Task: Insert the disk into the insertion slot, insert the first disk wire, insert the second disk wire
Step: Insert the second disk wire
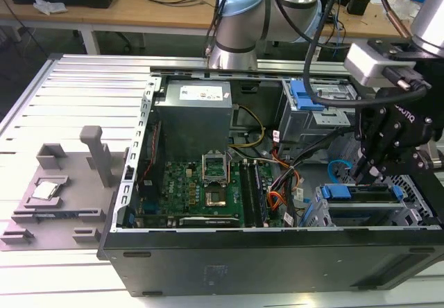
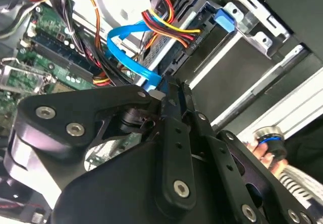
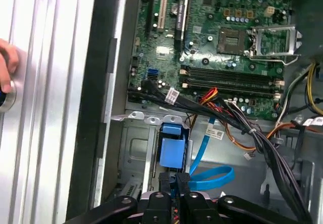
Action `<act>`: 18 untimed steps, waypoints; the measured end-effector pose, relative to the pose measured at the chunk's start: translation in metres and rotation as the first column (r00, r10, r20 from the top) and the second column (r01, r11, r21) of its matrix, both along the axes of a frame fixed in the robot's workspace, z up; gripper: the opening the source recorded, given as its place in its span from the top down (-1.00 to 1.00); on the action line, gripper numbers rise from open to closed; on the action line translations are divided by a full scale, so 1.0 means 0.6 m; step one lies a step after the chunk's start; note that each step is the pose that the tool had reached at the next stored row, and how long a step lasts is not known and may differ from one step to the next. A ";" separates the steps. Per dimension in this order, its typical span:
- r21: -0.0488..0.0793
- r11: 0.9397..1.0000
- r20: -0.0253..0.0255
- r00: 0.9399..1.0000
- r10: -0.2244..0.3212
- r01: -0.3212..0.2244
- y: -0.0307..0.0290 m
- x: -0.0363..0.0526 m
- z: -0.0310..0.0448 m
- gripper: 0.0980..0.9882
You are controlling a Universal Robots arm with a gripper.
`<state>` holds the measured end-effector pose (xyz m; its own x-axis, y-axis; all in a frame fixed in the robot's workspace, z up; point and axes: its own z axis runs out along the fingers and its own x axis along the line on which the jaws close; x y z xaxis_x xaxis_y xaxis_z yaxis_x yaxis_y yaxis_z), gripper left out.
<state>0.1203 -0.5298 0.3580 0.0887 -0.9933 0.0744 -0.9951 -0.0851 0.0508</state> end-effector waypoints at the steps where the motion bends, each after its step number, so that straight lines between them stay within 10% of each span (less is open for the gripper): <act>1: 0.000 1.000 0.000 1.000 -0.005 0.005 0.0000 0.001 -0.004 0.85; 18: 0.000 1.000 -0.005 1.000 -0.007 0.007 0.0063 0.029 -0.033 0.85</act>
<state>0.1375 -0.5260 0.3380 0.0819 -0.9939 0.0744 -0.9954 -0.0779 0.0557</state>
